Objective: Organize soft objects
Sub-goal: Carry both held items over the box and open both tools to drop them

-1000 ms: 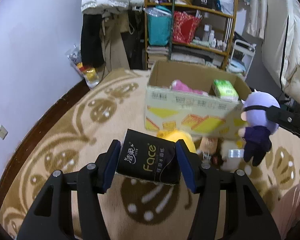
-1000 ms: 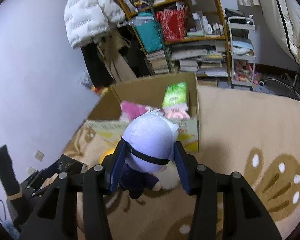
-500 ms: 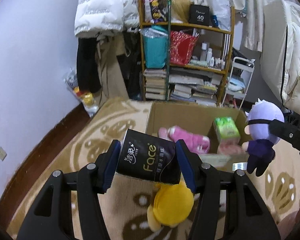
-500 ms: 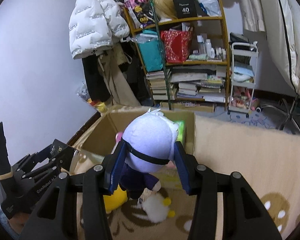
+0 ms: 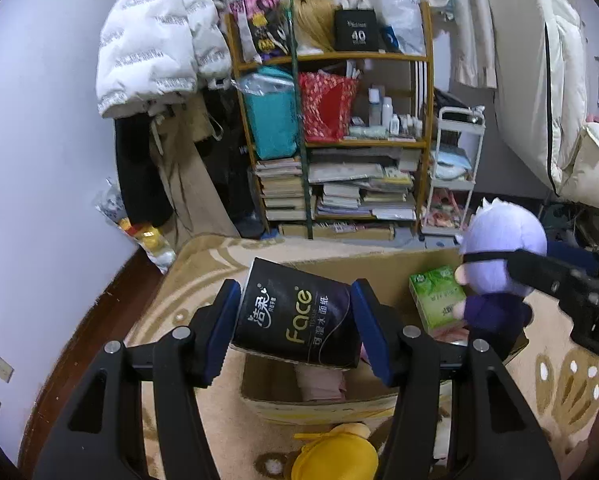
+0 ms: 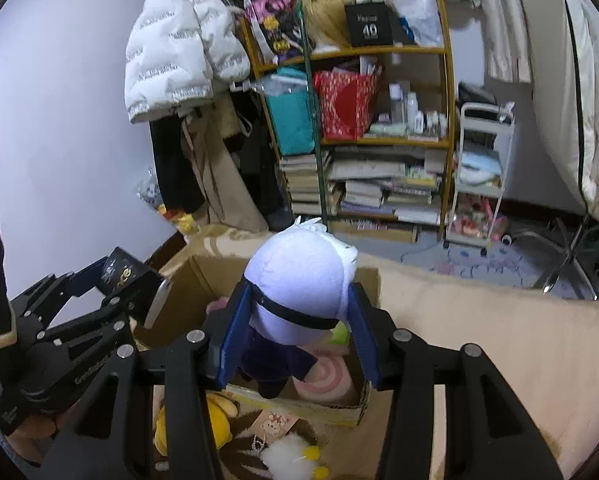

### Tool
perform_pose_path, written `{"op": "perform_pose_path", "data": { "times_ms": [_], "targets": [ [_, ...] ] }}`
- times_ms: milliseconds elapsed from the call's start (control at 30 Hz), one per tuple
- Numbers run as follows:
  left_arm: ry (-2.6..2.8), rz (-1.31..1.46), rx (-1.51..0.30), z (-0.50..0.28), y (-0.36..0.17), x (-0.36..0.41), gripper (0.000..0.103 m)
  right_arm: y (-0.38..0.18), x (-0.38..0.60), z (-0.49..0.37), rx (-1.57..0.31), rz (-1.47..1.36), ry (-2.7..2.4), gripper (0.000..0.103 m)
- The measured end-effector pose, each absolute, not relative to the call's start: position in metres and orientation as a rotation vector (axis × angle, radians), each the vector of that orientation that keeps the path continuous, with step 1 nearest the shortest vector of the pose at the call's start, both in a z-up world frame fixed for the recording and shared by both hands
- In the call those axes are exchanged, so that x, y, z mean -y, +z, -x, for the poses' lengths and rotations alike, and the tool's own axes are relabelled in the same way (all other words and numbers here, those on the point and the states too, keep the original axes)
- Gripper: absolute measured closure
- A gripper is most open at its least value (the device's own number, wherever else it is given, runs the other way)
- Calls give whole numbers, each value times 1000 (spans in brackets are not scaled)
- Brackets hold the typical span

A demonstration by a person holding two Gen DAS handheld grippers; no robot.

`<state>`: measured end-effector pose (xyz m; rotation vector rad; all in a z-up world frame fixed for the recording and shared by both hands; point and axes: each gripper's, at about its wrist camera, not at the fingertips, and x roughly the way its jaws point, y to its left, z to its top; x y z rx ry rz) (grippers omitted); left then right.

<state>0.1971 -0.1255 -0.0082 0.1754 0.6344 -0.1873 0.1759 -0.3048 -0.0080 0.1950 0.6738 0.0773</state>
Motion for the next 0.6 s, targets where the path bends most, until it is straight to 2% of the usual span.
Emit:
{"op": "perform_pose_path", "data": {
  "times_ms": [267,367,433,533,600],
  "targets": [
    [-165,-179,-698,-206,-25,124,43,-30,310,-180,-725,-246,71,48],
    [-168,-167,-710,-205,-25,121,33,-27,313,-180,-722,-259,89,48],
    [-170,-157,-702,-203,-22,119,31,-24,311,-180,-719,-232,88,47],
    [-179,-141,-703,-198,-17,117,30,-17,308,-178,-711,-212,85,36],
    [-178,-131,-700,-194,-13,115,22,-13,308,-175,-701,-204,77,34]
  ]
}}
